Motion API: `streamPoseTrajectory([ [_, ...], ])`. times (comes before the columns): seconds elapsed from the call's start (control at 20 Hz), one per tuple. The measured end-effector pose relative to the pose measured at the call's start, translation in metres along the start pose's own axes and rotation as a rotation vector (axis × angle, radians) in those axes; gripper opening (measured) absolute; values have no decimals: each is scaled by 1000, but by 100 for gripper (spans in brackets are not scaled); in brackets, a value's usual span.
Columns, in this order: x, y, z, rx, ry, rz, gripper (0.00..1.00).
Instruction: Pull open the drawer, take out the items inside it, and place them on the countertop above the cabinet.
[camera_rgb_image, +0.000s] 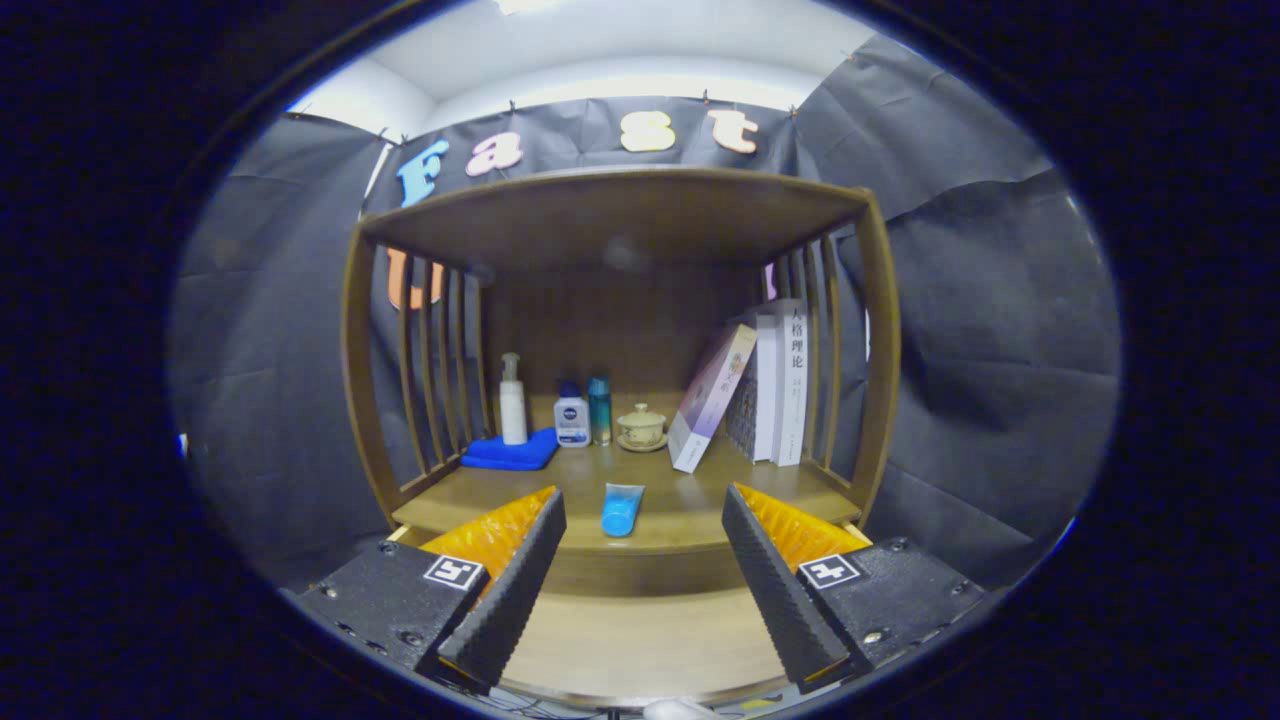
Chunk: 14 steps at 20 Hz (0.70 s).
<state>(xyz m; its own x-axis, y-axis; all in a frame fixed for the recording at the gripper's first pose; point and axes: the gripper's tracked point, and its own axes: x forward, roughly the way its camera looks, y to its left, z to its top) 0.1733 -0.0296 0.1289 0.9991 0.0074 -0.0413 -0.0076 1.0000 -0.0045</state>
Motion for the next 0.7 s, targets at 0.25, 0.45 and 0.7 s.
streamPoseTrajectory([
  [0.25,-56,-6,-23,-1,-98,-14,100],
  [0.45,-79,-11,-62,25,-91,-28,100],
  [0.7,-93,-14,-119,-2,-37,-37,100],
])
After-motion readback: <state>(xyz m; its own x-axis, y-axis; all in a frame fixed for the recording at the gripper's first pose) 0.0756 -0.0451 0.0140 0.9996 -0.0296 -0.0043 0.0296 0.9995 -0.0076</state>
